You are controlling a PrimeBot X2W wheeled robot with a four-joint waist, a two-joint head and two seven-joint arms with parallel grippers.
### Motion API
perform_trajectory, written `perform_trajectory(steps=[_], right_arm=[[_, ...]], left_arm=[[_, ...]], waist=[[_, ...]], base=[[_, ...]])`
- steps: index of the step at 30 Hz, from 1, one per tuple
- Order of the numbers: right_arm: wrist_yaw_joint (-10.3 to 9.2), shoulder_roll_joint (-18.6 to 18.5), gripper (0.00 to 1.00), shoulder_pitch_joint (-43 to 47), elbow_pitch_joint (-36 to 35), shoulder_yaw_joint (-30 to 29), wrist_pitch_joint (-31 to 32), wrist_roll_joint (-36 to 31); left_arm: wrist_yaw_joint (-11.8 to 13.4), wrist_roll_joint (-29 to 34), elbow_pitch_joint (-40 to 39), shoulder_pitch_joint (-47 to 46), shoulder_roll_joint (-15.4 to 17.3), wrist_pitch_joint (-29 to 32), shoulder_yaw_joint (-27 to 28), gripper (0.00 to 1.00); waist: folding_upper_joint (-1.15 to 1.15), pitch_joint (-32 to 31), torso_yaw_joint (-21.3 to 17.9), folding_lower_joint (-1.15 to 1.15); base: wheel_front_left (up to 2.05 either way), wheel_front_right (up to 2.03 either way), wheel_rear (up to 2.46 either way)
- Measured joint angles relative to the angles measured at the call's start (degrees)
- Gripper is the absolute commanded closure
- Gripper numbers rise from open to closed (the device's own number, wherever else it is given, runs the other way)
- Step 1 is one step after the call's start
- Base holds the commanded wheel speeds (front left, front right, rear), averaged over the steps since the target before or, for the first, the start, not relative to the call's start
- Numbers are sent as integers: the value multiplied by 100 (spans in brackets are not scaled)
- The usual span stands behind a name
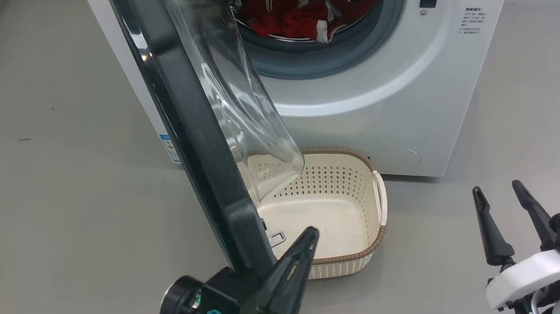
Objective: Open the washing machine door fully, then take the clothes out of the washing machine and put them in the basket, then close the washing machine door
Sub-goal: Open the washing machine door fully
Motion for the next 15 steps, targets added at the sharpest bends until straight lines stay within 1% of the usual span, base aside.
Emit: perform_trajectory(steps=[4,6,14,15], right_arm=[[8,9,0,-1,0,-2,0,-23],[46,11,0,-2,4,-3,0,-30],[108,34,0,-5,9,-10,0,-71],[108,37,0,-6,9,-11,0,-78]], left_arm=[[135,0,91,106,66,79,151,100],[191,1,182,144,103,125,190,100],[257,0,285,169,102,169,297,100],[294,0,297,169,99,169,305,100]], waist=[[0,29,24,0],[0,50,40,0],[0,93,52,0],[0,97,51,0]], base=[[0,0,0],[0,0,0],[0,0,0],[0,0,0]])
